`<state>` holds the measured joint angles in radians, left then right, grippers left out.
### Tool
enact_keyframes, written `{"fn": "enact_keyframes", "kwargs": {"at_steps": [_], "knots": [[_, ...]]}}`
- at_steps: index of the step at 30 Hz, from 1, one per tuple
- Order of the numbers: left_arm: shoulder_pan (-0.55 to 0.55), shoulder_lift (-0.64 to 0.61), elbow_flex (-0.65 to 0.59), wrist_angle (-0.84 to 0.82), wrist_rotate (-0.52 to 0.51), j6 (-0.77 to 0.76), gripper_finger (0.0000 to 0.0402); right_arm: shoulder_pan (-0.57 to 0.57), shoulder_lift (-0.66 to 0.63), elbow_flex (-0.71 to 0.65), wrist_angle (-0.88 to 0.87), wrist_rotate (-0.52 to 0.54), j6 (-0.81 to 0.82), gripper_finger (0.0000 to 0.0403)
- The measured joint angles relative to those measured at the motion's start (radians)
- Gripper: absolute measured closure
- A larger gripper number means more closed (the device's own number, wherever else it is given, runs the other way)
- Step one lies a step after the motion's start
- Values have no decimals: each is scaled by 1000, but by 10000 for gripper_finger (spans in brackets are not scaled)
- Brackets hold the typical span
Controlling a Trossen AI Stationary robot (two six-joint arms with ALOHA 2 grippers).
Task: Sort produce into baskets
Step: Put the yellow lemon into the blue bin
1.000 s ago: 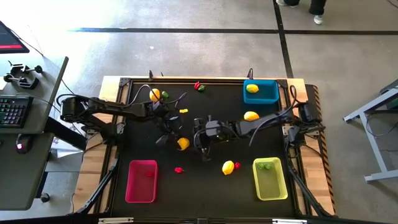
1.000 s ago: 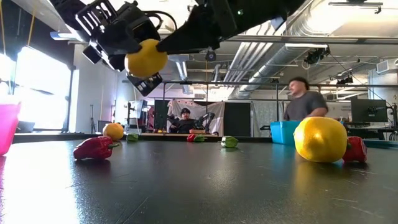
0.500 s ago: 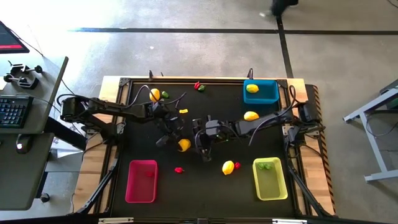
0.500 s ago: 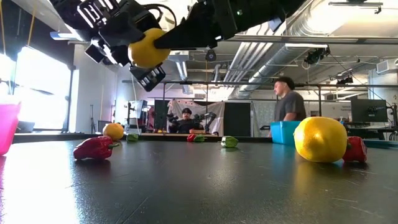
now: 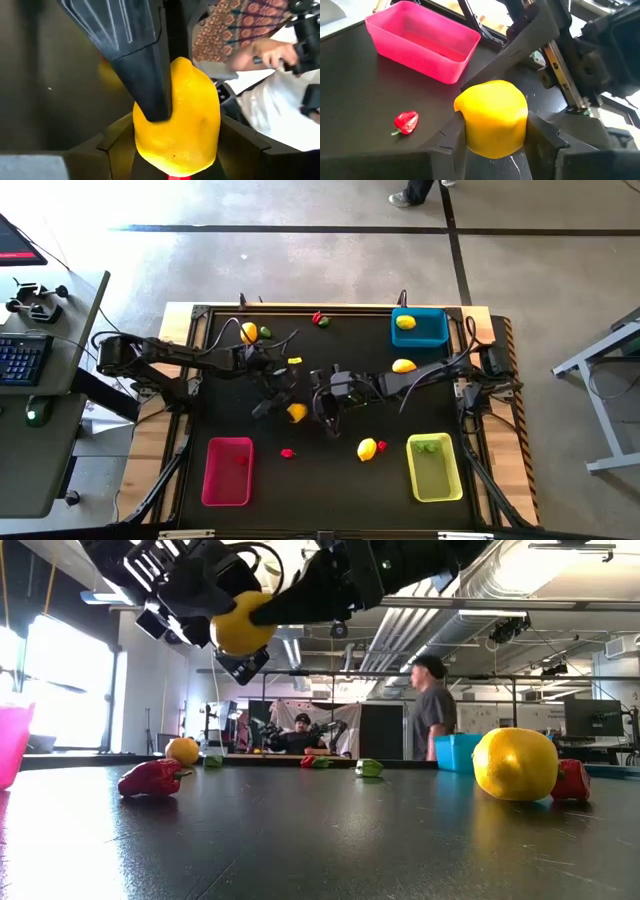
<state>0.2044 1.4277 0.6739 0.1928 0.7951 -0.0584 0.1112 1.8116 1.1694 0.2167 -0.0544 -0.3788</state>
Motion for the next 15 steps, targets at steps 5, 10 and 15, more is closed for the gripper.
{"fn": "enact_keyframes", "kwargs": {"at_steps": [5,10,15], "knots": [[1,-12,0,-2,-65,99,149,0,-2,0,-23,23,32,270],[4,-47,-24,7,-168,196,141,1,-17,0,-82,96,82,270],[7,-79,-99,101,-276,206,141,2,-65,0,-204,156,136,270]]}}
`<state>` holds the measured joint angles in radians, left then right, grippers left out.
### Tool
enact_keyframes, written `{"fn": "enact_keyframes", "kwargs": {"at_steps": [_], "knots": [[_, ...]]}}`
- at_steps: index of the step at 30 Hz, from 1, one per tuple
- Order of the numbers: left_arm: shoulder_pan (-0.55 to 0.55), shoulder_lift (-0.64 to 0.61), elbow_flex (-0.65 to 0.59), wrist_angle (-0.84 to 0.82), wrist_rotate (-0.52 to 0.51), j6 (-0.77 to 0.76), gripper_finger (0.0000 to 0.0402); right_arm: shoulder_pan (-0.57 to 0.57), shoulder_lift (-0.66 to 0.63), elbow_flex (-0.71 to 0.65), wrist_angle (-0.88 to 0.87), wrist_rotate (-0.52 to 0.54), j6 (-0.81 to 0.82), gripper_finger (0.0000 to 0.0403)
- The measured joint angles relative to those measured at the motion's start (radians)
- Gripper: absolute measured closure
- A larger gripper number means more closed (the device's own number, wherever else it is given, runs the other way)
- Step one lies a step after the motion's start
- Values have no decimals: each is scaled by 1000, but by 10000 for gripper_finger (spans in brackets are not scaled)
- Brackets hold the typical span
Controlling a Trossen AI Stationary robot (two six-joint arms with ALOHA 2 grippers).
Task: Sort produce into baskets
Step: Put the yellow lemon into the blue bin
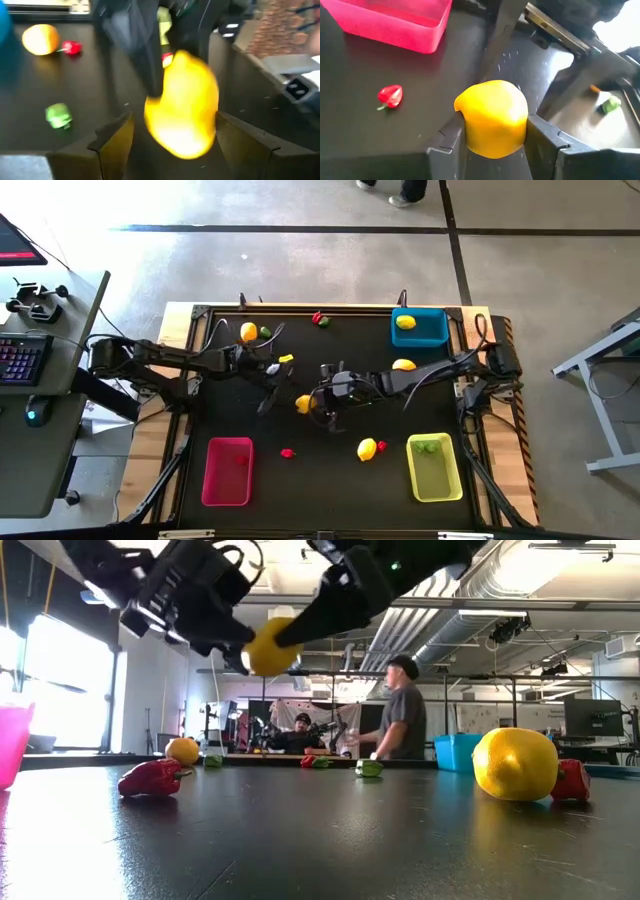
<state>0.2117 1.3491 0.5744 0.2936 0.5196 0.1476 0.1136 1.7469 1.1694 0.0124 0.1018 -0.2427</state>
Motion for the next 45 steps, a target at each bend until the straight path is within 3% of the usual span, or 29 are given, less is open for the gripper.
{"fn": "enact_keyframes", "kwargs": {"at_steps": [5,11,16,21,27,32,36,45], "knots": [[3,-13,-84,155,-13,-34,140,-2,-77,2,-190,111,95,270],[13,-16,-172,323,-34,-83,140,-61,-190,2,-520,319,271,270],[13,-16,-206,369,-42,-99,140,-171,-283,1,-839,478,483,270],[12,-15,-220,409,-63,-111,140,-346,-348,-7,-1036,507,624,270],[12,-15,-219,416,-89,-111,140,-572,-400,-106,-969,398,667,270],[12,-15,-219,421,-89,-112,140,-710,-404,-210,-811,298,673,270],[12,-15,-219,420,-89,-120,140,-789,-404,-279,-666,204,664,270],[12,-15,-219,443,-90,-112,140,-870,-403,-302,-612,179,672,270]]}}
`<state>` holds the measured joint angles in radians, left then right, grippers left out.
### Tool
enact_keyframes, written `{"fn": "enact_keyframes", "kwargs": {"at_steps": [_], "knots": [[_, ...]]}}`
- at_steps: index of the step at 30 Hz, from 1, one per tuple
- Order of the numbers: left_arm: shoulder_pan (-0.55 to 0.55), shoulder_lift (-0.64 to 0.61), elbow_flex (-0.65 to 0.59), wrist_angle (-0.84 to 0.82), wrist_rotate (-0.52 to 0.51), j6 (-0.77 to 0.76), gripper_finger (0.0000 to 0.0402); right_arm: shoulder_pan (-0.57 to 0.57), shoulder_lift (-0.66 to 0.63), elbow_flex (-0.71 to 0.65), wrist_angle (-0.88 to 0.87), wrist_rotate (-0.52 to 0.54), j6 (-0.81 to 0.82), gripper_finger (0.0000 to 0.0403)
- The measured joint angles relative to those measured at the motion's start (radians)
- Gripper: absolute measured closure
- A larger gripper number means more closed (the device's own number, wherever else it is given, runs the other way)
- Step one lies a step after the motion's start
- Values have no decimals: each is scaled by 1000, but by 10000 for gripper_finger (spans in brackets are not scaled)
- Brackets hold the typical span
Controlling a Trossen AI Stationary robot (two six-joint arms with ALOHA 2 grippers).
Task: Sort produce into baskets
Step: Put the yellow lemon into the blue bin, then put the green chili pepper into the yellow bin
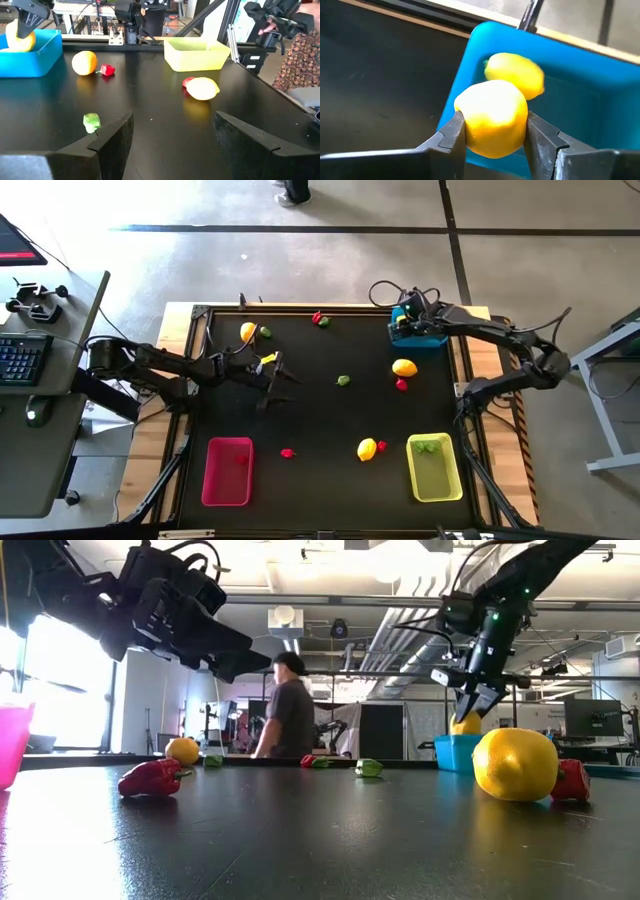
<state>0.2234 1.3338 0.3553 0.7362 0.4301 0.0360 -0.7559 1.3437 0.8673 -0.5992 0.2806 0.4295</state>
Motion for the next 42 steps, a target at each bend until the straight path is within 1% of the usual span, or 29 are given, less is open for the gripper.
{"fn": "enact_keyframes", "kwargs": {"at_steps": [5,8,13,14,17,21,25,27,30,32,36,39,42], "knots": [[0,0,0,0,-16,1,140,-56,20,0,7,-95,2,270],[0,0,0,0,-25,1,140,-88,45,0,8,-132,8,270],[0,0,0,0,-26,2,140,-108,79,0,49,-210,-9,265],[0,0,0,0,-26,2,140,-110,83,0,51,-213,-9,261],[0,0,0,0,-26,2,140,-110,84,0,48,-202,-24,237],[0,0,0,0,-28,2,140,-91,84,0,47,-178,-30,184],[0,0,0,0,-64,2,140,-86,84,1,44,-176,-43,141],[0,0,0,-4,-70,2,140,-87,84,1,37,-175,-50,132],[0,0,0,-4,-71,2,140,-87,84,4,21,-176,-53,130],[0,0,0,-5,-71,5,140,-88,84,21,-7,-171,-69,135],[0,0,0,-5,-70,34,148,-79,84,82,-90,-87,-99,166],[3,0,0,-5,-70,45,170,-56,82,140,-126,-63,-141,213],[16,0,-8,7,-90,35,209,-12,81,169,-99,-64,-190,279]]}}
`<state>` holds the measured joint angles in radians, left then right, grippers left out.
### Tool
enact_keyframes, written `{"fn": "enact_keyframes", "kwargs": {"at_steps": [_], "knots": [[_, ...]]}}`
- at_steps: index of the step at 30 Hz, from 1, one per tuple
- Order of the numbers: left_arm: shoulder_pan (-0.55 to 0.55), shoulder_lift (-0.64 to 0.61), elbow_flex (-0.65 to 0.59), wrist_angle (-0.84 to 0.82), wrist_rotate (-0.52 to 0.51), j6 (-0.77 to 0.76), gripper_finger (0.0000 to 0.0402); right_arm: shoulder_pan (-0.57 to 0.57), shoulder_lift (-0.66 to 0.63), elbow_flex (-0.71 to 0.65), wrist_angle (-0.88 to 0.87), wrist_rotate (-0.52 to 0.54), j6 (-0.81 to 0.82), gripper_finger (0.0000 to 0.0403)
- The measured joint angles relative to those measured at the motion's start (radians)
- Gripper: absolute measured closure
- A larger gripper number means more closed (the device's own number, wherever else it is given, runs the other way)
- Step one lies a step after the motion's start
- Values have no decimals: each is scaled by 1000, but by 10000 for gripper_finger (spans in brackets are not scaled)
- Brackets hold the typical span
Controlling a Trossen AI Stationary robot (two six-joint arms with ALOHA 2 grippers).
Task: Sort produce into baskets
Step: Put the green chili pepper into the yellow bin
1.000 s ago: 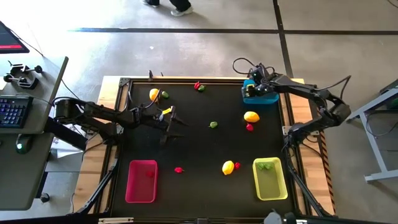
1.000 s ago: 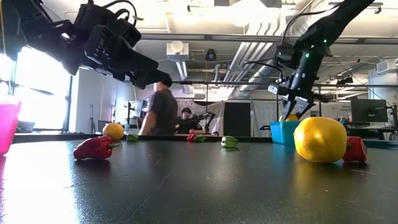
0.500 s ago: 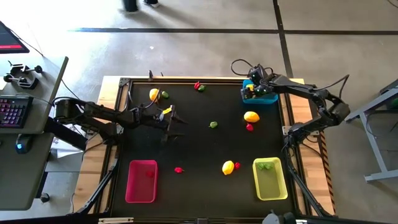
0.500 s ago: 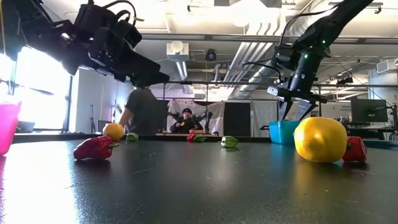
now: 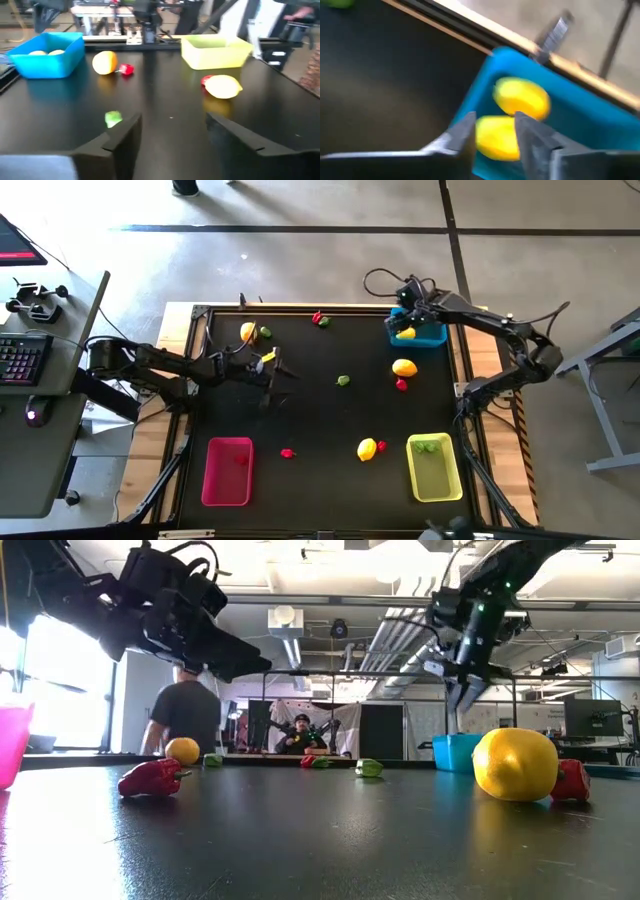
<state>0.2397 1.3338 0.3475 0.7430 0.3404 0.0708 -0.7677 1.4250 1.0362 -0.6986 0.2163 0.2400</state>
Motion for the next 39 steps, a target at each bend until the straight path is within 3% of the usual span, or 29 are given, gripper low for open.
{"fn": "enact_keyframes", "kwargs": {"at_steps": [5,10,21,25,33,39], "knots": [[42,0,-68,97,-43,-20,303,111,0,-30,168,-61,-71,388],[82,0,-134,186,-31,-43,389,212,7,-104,392,-121,-84,378],[101,0,-161,227,-30,-60,400,300,200,-119,757,-225,-137,379],[101,0,-161,227,-29,-58,401,277,297,7,691,-229,-196,380],[101,0,-161,223,-28,-55,401,206,509,409,309,-280,-398,379],[101,0,-161,219,-28,-51,401,180,659,660,114,-299,-526,368]]}}
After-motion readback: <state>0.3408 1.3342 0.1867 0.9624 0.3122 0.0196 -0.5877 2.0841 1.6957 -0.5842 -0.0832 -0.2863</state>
